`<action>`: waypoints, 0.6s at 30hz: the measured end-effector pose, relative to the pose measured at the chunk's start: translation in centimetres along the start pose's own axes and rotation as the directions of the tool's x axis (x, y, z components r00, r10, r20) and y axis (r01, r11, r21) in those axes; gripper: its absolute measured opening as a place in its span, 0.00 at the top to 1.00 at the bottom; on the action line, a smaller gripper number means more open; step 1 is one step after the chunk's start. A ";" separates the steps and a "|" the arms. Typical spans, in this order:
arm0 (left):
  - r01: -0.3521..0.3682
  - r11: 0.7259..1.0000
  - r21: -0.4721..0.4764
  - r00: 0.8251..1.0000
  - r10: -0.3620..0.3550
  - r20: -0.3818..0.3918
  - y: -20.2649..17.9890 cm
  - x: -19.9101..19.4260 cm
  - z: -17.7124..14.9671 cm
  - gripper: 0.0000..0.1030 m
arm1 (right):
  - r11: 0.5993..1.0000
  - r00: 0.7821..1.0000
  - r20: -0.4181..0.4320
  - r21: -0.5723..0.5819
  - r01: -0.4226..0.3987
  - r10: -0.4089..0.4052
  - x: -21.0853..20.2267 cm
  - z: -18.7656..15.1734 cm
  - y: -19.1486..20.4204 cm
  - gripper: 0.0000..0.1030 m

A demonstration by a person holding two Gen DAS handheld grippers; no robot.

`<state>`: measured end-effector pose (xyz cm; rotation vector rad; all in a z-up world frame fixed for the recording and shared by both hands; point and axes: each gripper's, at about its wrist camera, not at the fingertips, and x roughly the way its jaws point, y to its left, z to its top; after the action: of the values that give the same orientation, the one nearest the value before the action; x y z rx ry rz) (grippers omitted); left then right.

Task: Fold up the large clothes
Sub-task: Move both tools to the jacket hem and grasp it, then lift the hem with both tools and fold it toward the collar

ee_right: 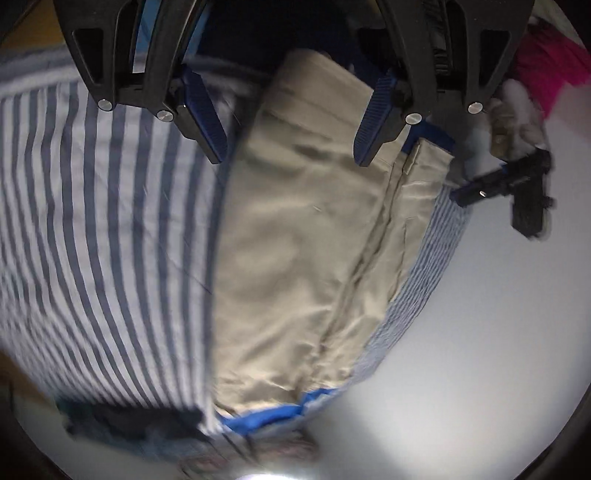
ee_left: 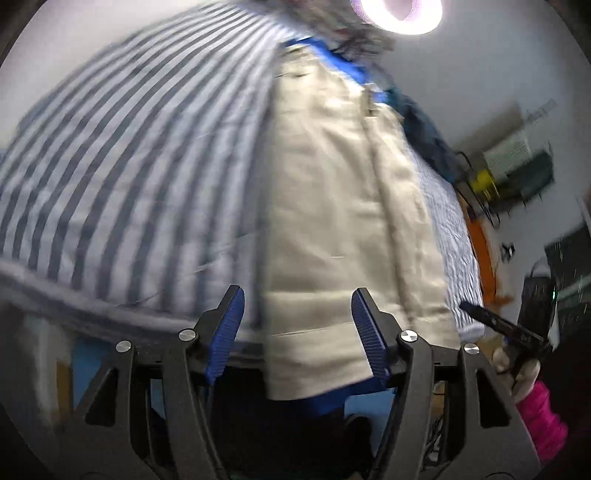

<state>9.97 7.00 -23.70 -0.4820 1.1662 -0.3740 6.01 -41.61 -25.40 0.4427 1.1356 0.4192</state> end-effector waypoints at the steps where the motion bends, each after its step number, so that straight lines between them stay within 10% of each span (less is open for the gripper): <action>1: 0.016 0.999 -0.039 1.000 -0.017 -0.024 0.9 0.4 0.0 0.40 | 1.000 1.000 -0.013 0.012 -0.016 0.016 0.2 -0.1 -0.3 0.28; 9: 0.086 0.992 -0.092 0.989 -0.096 -0.110 1.2 2.7 -1.1 0.40 | 0.965 0.968 -0.116 0.165 -0.202 0.222 4.0 -1.6 -2.0 0.39; 18: 0.077 0.995 -0.056 0.966 -0.089 -0.241 -1.6 5.7 -3.3 0.55 | 0.966 0.966 -0.143 0.176 -0.190 0.217 5.1 -1.7 -0.8 0.53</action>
<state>8.86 2.14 -28.26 -0.5374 1.3979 -0.4899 6.39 -39.37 -30.39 0.6813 1.2918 0.5534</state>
